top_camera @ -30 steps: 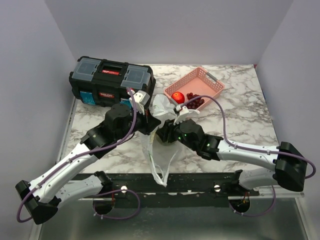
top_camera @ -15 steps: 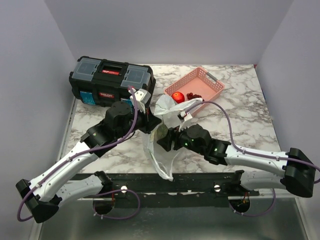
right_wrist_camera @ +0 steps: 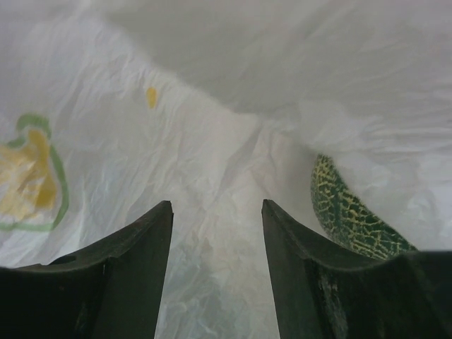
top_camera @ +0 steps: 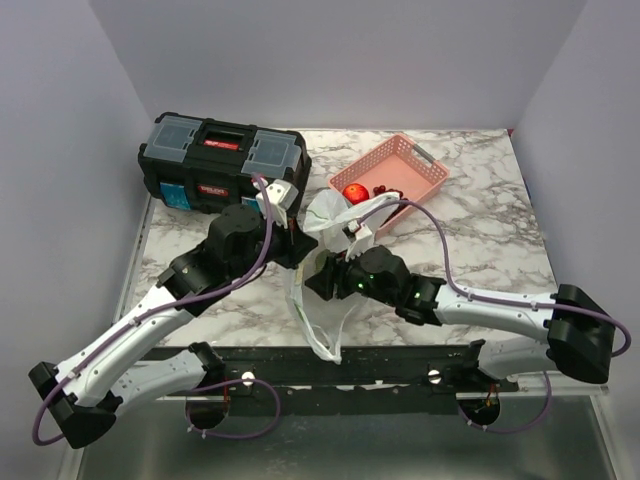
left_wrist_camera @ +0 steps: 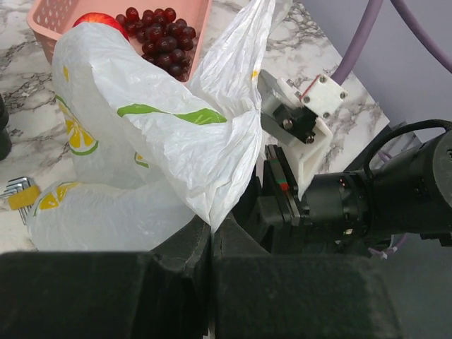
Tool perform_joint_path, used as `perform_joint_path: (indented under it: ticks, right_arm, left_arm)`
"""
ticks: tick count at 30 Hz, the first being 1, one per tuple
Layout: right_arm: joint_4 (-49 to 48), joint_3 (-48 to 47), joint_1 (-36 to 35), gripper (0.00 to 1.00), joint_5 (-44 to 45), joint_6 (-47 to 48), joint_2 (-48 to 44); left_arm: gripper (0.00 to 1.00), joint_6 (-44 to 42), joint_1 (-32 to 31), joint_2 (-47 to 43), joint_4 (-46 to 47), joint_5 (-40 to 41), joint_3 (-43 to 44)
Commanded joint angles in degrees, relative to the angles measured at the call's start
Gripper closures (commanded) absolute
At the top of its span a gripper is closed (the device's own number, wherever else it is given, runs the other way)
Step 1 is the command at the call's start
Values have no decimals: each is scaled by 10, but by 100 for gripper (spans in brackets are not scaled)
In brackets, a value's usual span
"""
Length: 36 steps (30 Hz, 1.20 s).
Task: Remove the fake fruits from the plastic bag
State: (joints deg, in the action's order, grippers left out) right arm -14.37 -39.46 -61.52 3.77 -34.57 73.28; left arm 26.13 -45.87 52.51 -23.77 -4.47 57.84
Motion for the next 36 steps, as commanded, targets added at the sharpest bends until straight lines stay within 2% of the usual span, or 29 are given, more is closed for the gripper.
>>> perform_joint_path:
  ticks: [1, 7, 14, 25, 31, 36]
  right_arm:
    - [0, -26, -2, 45, 130, -30, 17]
    - [12, -76, -2, 45, 166, 5, 55]
    - [23, -102, -2, 44, 253, 42, 103]
    - [35, -42, -2, 43, 304, 122, 79]
    - [51, 22, -2, 42, 287, 117, 46]
    - [81, 85, -2, 42, 286, 66, -8]
  left_arm:
    - [100, 11, -1, -31, -10, 7, -10]
    - [100, 11, -1, -44, -5, -4, -33]
    - [100, 2, -1, -49, 5, -9, -38]
    - [100, 8, -1, -62, 13, 11, -63]
    - [100, 14, -1, -52, 16, 30, -79]
    - [100, 38, -1, -41, 39, 40, -120]
